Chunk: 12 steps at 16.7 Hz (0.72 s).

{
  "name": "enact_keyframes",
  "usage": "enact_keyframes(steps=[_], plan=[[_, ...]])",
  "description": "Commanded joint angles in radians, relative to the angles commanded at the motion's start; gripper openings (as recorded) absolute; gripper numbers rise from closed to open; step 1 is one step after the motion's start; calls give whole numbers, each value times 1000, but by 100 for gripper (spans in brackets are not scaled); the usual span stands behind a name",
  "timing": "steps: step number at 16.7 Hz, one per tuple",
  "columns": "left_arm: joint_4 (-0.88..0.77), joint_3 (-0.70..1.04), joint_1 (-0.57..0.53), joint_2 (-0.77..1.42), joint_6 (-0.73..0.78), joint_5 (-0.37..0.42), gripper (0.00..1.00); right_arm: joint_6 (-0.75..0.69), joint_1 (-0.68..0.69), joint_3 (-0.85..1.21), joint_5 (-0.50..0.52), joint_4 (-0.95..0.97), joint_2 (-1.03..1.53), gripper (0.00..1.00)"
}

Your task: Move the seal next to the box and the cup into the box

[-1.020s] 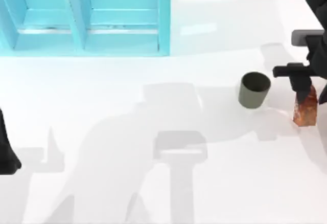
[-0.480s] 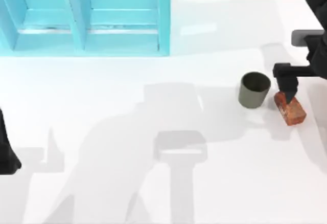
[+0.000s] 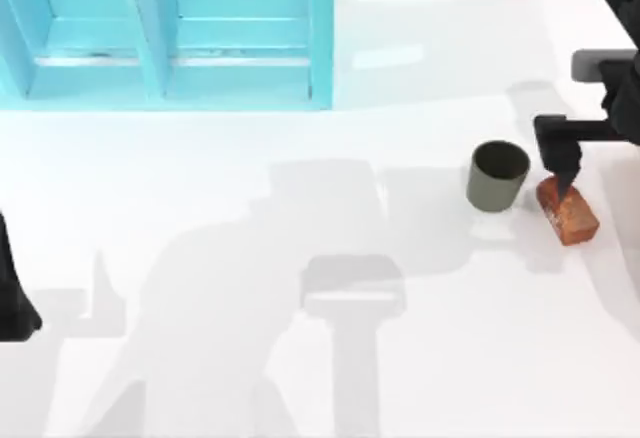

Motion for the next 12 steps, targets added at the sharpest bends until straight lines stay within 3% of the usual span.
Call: enact_keyframes(steps=[7, 12], plan=[[0, 0, 0, 0, 0, 0, 100, -3, -6, 282, 0, -300, -18, 100], [0, 0, 0, 0, 0, 0, 100, -4, -7, 328, 1, -349, -22, 100]])
